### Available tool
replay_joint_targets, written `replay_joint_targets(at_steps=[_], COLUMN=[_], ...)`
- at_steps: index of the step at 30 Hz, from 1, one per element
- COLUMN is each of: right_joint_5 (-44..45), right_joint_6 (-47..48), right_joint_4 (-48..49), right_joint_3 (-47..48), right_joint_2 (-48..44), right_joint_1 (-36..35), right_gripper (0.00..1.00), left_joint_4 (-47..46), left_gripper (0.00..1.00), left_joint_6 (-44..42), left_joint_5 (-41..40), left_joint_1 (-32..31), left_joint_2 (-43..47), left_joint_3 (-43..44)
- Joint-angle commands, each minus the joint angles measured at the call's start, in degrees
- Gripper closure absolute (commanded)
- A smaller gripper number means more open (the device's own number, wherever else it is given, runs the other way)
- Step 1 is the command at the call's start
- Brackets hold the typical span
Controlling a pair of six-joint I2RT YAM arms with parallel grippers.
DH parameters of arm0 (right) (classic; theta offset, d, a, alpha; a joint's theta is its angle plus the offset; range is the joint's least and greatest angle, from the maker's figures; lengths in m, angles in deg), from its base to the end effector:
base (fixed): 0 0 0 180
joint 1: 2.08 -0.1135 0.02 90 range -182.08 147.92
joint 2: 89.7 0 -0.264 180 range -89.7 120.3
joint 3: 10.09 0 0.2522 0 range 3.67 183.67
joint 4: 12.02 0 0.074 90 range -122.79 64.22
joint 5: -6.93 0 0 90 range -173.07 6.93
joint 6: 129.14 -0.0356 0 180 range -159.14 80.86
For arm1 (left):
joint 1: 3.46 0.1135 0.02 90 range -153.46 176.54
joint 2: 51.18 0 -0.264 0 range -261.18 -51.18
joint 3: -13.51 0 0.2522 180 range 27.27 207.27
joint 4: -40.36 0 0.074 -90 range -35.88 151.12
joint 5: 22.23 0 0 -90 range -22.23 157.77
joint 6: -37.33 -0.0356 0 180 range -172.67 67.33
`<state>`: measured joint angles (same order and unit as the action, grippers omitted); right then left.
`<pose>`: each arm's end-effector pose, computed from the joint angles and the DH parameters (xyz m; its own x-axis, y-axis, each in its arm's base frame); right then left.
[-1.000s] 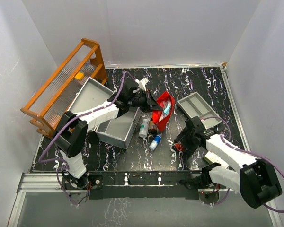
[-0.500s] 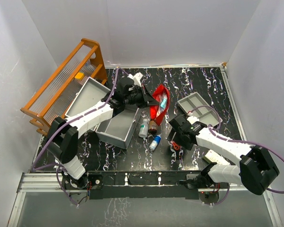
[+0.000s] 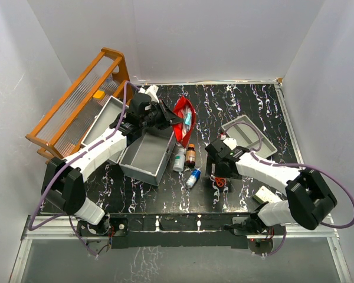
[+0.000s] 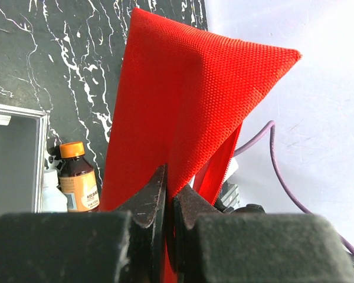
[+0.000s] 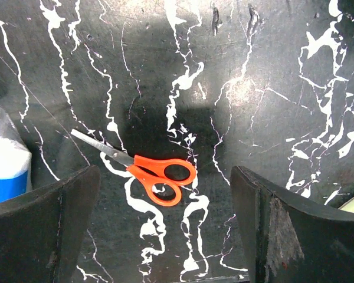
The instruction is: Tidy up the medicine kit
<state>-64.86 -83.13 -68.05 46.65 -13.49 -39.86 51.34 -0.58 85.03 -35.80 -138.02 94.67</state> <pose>0.1822 0.1271 0.1814 -0.9118 0.1280 -0.3903 0.1573 0.9866 -0.0438 0.2984 -0.2014 0.3212 -0.7414 -0.4224 -0.5215 0.2703 0.5233 -0.8081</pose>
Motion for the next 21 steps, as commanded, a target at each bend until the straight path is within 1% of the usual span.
replay_joint_targets(at_steps=[1,8,12,14,19,21], right_joint_5=[1.10,0.75,-0.05,-0.53,-3.51,-5.08], right_joint_6=[4.35,3.80,3.73,2.97,1.78,1.73], right_joint_4=[1.61,2.62,3.42,3.61,5.39,6.08], right_joint_3=[2.05,1.11,0.58,0.17,-1.30,-1.93], right_joint_2=[1.37,4.53,5.87,5.99,4.40,3.69], right_joint_1=[0.03,1.43,3.24,4.84,8.32,9.42], right_gripper=[0.09,0.10,0.13,0.18,0.42,0.49], left_joint_4=[-1.05,-1.61,-1.67,-1.61,-1.69,-1.83], left_gripper=[1.00,1.00,1.00,1.00,1.00,1.00], left_joint_6=[0.37,0.55,0.40,0.30,0.29,0.29], left_joint_5=[-0.47,0.51,0.93,1.15,1.67,2.02], left_joint_1=[0.33,0.44,0.58,0.52,0.53,0.53], left_joint_2=[3.42,2.80,2.65,2.54,2.07,1.63], left_joint_3=[-0.05,0.17,0.28,0.36,0.50,0.67])
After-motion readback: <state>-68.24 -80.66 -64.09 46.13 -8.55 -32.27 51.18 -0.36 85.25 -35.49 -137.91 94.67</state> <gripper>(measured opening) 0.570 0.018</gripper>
